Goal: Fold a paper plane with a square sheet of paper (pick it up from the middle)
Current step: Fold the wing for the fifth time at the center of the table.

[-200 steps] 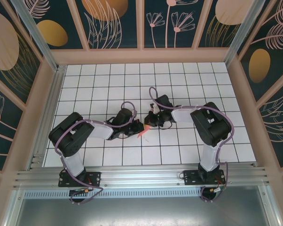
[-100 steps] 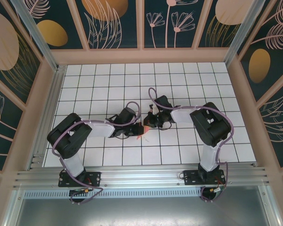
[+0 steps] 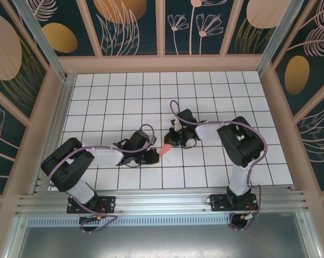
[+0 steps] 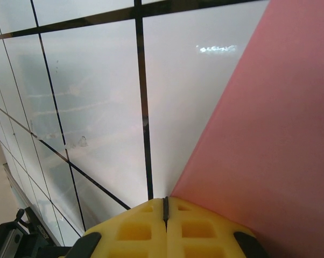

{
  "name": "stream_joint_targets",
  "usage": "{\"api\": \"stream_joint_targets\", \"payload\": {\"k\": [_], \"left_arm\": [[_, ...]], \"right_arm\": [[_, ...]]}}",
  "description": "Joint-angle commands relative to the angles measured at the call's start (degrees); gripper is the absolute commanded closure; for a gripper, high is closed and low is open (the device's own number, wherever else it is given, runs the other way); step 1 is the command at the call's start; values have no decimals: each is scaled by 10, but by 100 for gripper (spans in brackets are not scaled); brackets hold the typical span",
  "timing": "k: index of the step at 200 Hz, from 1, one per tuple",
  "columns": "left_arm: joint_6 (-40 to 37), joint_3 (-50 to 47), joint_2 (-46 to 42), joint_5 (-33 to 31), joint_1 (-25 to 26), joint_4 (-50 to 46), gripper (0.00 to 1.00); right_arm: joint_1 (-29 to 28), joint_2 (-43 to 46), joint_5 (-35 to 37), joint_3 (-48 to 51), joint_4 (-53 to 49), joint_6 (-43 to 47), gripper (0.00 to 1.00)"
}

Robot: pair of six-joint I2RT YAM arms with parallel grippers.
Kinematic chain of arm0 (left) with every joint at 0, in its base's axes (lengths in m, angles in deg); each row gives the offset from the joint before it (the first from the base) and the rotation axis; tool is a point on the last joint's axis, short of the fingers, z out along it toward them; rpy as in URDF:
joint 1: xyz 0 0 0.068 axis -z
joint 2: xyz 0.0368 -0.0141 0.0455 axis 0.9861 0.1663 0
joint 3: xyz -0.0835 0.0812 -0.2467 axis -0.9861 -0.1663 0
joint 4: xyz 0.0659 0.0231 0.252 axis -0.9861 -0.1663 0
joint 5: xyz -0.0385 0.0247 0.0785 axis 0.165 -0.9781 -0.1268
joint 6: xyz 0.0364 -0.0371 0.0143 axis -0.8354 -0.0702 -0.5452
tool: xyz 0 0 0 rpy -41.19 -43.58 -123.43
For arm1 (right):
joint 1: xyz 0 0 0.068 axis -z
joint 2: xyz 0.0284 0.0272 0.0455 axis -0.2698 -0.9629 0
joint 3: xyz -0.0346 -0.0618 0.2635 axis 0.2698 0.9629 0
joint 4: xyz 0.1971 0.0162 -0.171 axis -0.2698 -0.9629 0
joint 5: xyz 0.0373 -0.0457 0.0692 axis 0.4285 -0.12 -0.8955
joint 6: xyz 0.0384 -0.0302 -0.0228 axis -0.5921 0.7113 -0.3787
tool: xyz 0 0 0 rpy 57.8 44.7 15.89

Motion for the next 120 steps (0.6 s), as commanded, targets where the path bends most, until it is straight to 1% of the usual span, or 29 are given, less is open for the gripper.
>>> {"api": "stream_joint_targets", "payload": {"k": [1, 11, 24, 39, 52, 60, 73, 89, 90, 94, 108, 120], "left_arm": [[-2, -30, -13, 14, 9, -135, 100], [-5, -22, -27, 10, 9, -138, 100], [-4, -6, -45, 5, 9, -136, 97], [1, 14, -68, -20, 9, -139, 89], [4, 26, -90, -52, 9, -144, 84], [7, 30, -105, -75, 9, -144, 78], [11, 32, -130, -108, 8, -138, 74], [11, 38, -153, -155, 9, -133, 67], [11, 39, -154, -158, 9, -132, 67], [10, 41, -159, -169, 9, -130, 66], [-7, 45, -171, -187, 9, -102, 62], [-24, 53, -174, -208, 13, -88, 59]], "right_arm": [[9, -23, 38, -3, -14, -1, 98], [9, -20, 28, -8, -13, 0, 98], [8, -7, 9, -21, -13, 1, 97], [8, 24, -10, -40, -8, -6, 95], [10, 61, -3, -51, -10, -17, 90], [13, 85, 10, -54, -13, -23, 85], [21, 122, 46, -49, -21, -32, 77], [21, 167, 138, -37, -54, -42, 69], [30, 170, 143, -35, -57, -43, 68], [42, 184, 168, -28, -63, -46, 64], [60, 220, 208, 3, -59, -57, 53], [76, 252, 225, 36, -46, -68, 39]]}}
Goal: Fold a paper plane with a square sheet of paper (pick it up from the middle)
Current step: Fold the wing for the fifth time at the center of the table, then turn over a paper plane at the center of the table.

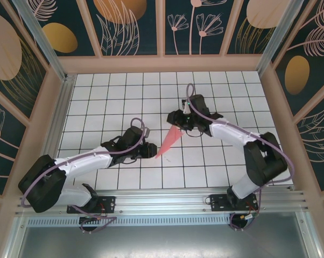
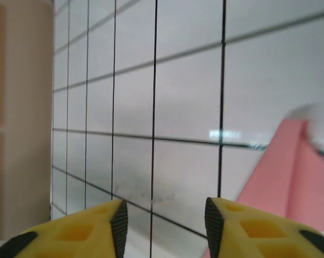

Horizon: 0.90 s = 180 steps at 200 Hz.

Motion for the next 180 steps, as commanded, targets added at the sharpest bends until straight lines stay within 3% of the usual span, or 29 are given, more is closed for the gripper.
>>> {"api": "stream_joint_targets", "payload": {"k": [1, 24, 59, 87, 110, 180], "left_arm": [[-31, 22, -13, -75, 6, 29, 59], [-79, 63, 19, -122, 19, 12, 53], [-134, 187, 142, -252, 81, -107, 52], [-159, 298, 261, -309, 125, -186, 53], [-175, 361, 329, -315, 138, -229, 57], [-180, 438, 416, -328, 138, -275, 66]], "right_arm": [[33, 53, 99, 55, -18, -27, 38], [63, 95, 99, 109, 3, -60, 17], [101, 136, 118, 168, 18, -100, 2], [125, 149, 147, 185, -3, -123, 1], [151, 158, 149, 202, -8, -132, 1], [177, 169, 126, 217, -3, -125, 1]]}}
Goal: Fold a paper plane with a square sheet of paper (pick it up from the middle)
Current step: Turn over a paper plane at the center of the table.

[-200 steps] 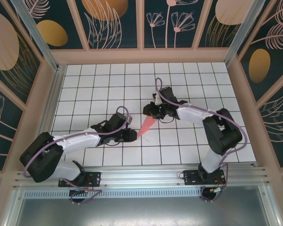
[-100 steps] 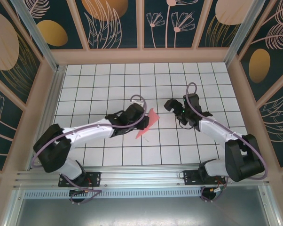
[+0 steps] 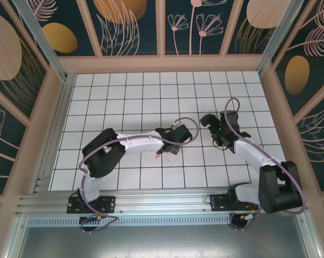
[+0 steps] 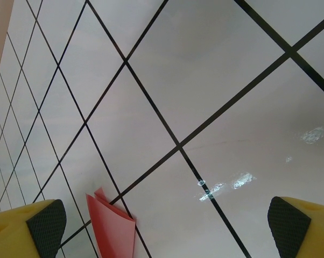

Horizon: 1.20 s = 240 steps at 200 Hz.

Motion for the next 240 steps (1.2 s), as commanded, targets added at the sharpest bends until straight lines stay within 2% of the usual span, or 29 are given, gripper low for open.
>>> {"api": "stream_joint_targets", "payload": {"k": [1, 50, 98, 126, 157, 180, 202, 240], "left_arm": [[-12, 29, 18, -23, 0, -40, 66], [-14, 43, 36, -30, -1, -49, 61], [13, 53, 39, -56, -1, -59, 91], [38, 49, 18, -47, -5, -57, 99], [67, 18, -28, 0, -26, -21, 100], [102, -29, -77, 77, -62, 34, 100], [156, -102, -130, 178, -102, 131, 100], [270, -232, -189, 291, -164, 300, 100]], "right_arm": [[6, 15, -6, 8, -3, -3, 1], [9, 15, -11, 8, -3, -2, 1], [9, 13, -23, 10, 6, -2, 1], [9, 11, -29, 11, 10, 0, 1], [6, 5, -40, 7, 13, 11, 2], [-8, -6, -50, -3, 11, 31, 2], [-34, -18, -59, -15, 12, 52, 3], [-101, -38, -80, -37, 31, 92, 6]]}}
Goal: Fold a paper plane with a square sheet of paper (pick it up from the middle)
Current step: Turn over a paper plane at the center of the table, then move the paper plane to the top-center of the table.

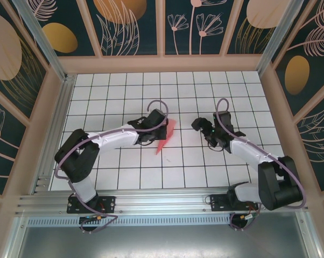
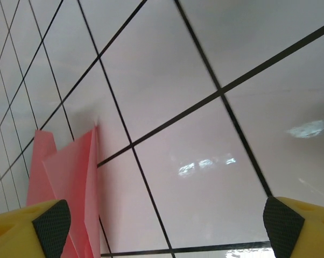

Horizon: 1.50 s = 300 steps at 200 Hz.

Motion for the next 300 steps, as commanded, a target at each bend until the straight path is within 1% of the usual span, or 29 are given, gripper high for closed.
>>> {"api": "stream_joint_targets", "payload": {"k": [1, 13, 23, 35, 49, 61, 78, 92, 108, 117, 138, 161, 191, 214, 240, 258, 272, 300], "left_arm": [[99, -70, -28, 107, -25, 140, 100], [132, -106, -37, 132, -42, 193, 100], [158, -136, -44, 145, -52, 236, 100], [181, -161, -48, 157, -59, 278, 100], [201, -181, -47, 166, -61, 314, 100], [219, -197, -44, 168, -65, 332, 100], [239, -226, -45, 178, -70, 380, 100], [241, -236, -47, 181, -71, 392, 100], [239, -239, -52, 179, -71, 392, 100], [237, -240, -53, 177, -71, 389, 100], [234, -243, -54, 173, -71, 388, 100], [231, -244, -53, 172, -71, 386, 100], [228, -244, -47, 167, -71, 379, 100], [227, -243, -39, 164, -72, 369, 100], [229, -242, -30, 161, -72, 360, 100], [228, -242, -28, 160, -72, 359, 100], [226, -241, -26, 161, -72, 360, 100], [224, -238, -23, 164, -72, 358, 100]], "right_arm": [[-40, -12, -24, -31, 26, 43, 7], [-66, -20, -24, -42, 25, 54, 9], [-85, -28, -16, -53, 21, 55, 13], [-109, -39, -10, -63, 20, 56, 22], [-132, -57, 1, -79, 16, 51, 29], [-152, -78, 8, -97, 8, 48, 37], [-176, -109, 33, -130, -12, 42, 47], [-192, -129, 40, -152, -13, 37, 59], [-205, -152, 58, -178, -27, 28, 70], [-210, -166, 76, -194, -46, 23, 74], [-213, -198, 96, -220, -82, 26, 76], [-217, -217, 100, -234, -104, 35, 72], [-225, -210, 116, -233, -108, 40, 67], [-228, -190, 138, -219, -101, 38, 67], [-229, -159, 138, -188, -71, 35, 67], [-229, -141, 126, -162, -39, 40, 61], [-228, -156, 112, -171, -49, 49, 58], [-229, -191, 100, -192, -68, 53, 60]]}}
